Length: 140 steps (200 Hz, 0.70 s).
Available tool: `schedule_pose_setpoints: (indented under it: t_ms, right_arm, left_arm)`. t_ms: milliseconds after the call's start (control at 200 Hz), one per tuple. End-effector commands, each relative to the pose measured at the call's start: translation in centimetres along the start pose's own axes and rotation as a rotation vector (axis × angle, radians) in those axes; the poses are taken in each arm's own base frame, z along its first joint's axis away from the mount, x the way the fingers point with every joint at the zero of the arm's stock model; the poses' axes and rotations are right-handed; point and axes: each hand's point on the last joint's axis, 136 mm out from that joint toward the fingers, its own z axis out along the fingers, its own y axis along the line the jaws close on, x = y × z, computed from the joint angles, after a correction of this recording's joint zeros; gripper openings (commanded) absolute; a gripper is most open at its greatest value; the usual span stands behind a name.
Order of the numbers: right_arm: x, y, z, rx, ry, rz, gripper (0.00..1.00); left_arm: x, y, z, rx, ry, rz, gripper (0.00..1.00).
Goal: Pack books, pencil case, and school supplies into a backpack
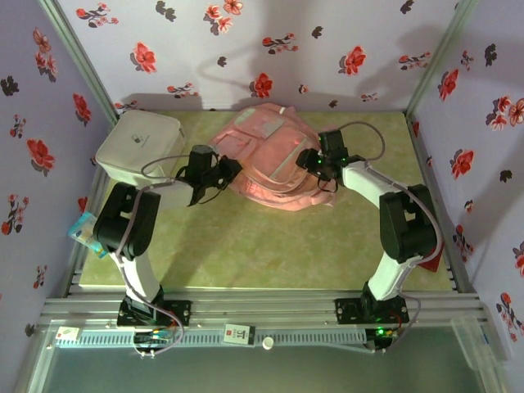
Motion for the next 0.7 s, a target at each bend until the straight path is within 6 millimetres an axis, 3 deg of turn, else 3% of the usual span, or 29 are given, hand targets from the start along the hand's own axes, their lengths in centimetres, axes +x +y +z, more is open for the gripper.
schedule_pose_setpoints:
  t_ms: [0,170,325,475,695]
  right_arm:
    - [-2.3,0.6,-1.5,-0.003,-0.075,-0.043,0.60]
    - [-2.6,-0.8,-6.1,0.091,-0.141,-0.071,0.66]
    - [0.5,-0.6,-8.4,0.097,-0.099,-0.100,0.64]
    - [5.2,2.7,-8.9,0.053,-0.050,-0.184,0.60]
    - [10.3,7.9,-7.3,-0.029,-0.026,-0.257,0.49]
  left_arm:
    - [0.1,-3.6,-1.3,0.088,-0.028,0.023,0.04]
    - [0.3,-5.3,-1.0,0.112,-0.035,-0.022,0.04]
    - [0.4,-6.4,-0.8,0.114,-0.041,-0.064,0.00]
    - [1.7,-7.5,-0.3,0.107,-0.023,-0.074,0.00]
    - [3.2,-9.4,0.2,0.134,0.003,-0.055,0.00]
